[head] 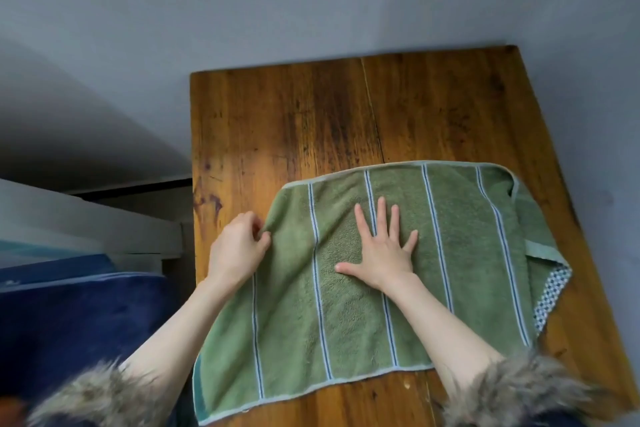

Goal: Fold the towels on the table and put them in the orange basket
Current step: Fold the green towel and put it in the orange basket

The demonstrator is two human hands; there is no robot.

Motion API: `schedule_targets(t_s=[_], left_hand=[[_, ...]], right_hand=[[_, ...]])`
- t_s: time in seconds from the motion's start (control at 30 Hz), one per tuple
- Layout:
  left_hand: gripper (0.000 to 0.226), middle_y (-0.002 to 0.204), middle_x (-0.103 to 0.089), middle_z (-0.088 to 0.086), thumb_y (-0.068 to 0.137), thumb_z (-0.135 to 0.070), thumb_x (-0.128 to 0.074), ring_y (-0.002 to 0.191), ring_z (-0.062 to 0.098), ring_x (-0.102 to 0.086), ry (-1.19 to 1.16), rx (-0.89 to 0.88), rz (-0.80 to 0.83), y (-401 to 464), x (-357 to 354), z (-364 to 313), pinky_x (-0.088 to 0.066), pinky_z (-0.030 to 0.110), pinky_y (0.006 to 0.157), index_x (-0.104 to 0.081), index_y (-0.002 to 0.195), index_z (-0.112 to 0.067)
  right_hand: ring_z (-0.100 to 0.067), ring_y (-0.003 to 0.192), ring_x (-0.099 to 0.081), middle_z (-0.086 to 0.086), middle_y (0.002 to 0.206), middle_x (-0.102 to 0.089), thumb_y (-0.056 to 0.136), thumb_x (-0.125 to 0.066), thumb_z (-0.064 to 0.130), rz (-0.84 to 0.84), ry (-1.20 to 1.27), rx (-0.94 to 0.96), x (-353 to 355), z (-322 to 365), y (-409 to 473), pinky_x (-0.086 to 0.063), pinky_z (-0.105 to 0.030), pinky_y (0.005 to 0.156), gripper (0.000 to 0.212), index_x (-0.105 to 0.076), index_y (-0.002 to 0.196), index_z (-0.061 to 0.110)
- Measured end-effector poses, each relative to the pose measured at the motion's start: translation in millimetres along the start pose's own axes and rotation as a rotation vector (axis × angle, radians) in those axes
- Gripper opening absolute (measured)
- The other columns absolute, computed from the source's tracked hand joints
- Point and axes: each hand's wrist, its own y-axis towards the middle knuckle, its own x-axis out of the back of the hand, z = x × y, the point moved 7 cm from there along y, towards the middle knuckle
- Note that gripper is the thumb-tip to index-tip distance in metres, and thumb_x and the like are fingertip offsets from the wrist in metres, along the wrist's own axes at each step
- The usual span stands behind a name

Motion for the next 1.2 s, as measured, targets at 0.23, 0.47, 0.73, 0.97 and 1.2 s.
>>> schedule_targets(t_s=[0.23, 0.47, 0.73, 0.97, 1.2], left_hand=[[0.014, 0.082, -0.055, 0.005, 0.082, -0.019, -0.067, 0.067, 0.018, -0.051, 0.213, -0.327, -0.218, -10, 20, -39, -0.033, 0.022, 0.042, -0.06, 0.088, -0.008], [0.028, 0.086, -0.054, 0.004, 0.092, -0.03, -0.049, 0.078, 0.022, -0.054, 0.15, -0.337, -0.102, -6, -3, -38, -0.05, 0.036, 0.056, -0.066, 0.097, -0.009], [0.042, 0.128, -0.041, 0.011, 0.088, -0.016, -0.059, 0.11, 0.029, -0.037, 0.193, -0.413, 0.097, 33, -11, -42, -0.038, 0.04, 0.094, -0.052, 0.129, -0.023], [0.004, 0.094, -0.064, 0.0, 0.09, -0.019, -0.054, 0.096, 0.023, -0.055, -0.048, -0.302, -0.067, 47, 33, -28, -0.027, 0.035, 0.086, -0.054, 0.094, -0.021], [0.024, 0.102, -0.059, 0.007, 0.093, -0.02, -0.052, 0.102, 0.029, -0.048, 0.195, -0.246, -0.326, 60, 69, -13, -0.026, 0.043, 0.093, -0.055, 0.117, -0.015]], right_hand=[[-0.032, 0.135, 0.035, -0.008, 0.145, 0.043, 0.071, -0.057, 0.072, 0.043, 0.014, -0.023, 0, 2, -1, 0.002, -0.068, 0.106, 0.117, 0.028, 0.141, 0.034], [-0.031, 0.135, 0.036, -0.005, 0.135, 0.049, 0.07, -0.057, 0.073, 0.042, 0.012, -0.024, 0, 2, -1, 0.003, -0.068, 0.106, 0.117, 0.029, 0.14, 0.035], [-0.031, 0.135, 0.036, -0.007, 0.144, 0.044, 0.07, -0.056, 0.074, 0.045, 0.009, -0.02, -1, 2, -1, 0.003, -0.067, 0.106, 0.117, 0.029, 0.14, 0.035], [-0.031, 0.135, 0.036, -0.004, 0.133, 0.05, 0.069, -0.056, 0.074, 0.062, 0.005, -0.029, -1, 2, -2, 0.003, -0.067, 0.107, 0.118, 0.03, 0.14, 0.035], [-0.03, 0.135, 0.036, -0.004, 0.133, 0.049, 0.069, -0.057, 0.073, 0.056, 0.014, -0.031, -1, 1, -2, 0.003, -0.066, 0.107, 0.118, 0.03, 0.14, 0.036]])
